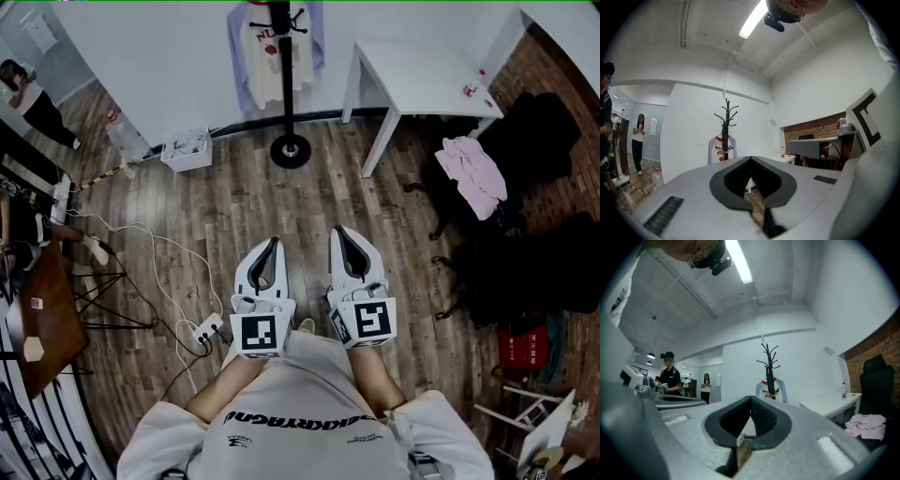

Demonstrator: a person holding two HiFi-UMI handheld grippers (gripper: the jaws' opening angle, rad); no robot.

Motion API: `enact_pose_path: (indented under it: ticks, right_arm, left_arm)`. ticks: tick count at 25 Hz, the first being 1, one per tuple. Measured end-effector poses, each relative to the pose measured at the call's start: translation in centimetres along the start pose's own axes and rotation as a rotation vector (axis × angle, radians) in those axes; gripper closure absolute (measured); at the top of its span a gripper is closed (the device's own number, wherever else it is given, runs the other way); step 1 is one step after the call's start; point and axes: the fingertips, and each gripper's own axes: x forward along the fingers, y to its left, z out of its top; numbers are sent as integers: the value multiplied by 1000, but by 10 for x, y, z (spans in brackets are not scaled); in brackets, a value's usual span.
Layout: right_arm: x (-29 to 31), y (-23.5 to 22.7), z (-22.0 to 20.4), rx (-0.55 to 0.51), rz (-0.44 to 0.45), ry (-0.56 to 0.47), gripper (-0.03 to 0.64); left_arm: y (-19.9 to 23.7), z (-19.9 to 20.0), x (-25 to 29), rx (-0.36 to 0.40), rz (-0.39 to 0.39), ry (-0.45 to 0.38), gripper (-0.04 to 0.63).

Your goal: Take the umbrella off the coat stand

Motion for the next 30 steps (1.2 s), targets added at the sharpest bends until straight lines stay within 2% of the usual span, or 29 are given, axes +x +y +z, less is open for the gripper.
enact_pose_path:
  ticks: [7, 14, 24, 30]
  right_arm:
    - [23, 4, -8, -14, 27, 13, 625]
    - [89, -1, -4, -18, 34, -8, 626]
    - [235, -14, -20, -22, 39, -3, 626]
    - [346, -27, -2, -21, 6, -5, 626]
  left_arm:
    - [13, -5, 19, -22, 13, 0, 597]
    - [50, -10, 74, -27, 3, -22, 598]
    - [136, -13, 199, -36, -8, -35, 597]
    - [201, 9, 291, -36, -45, -30, 598]
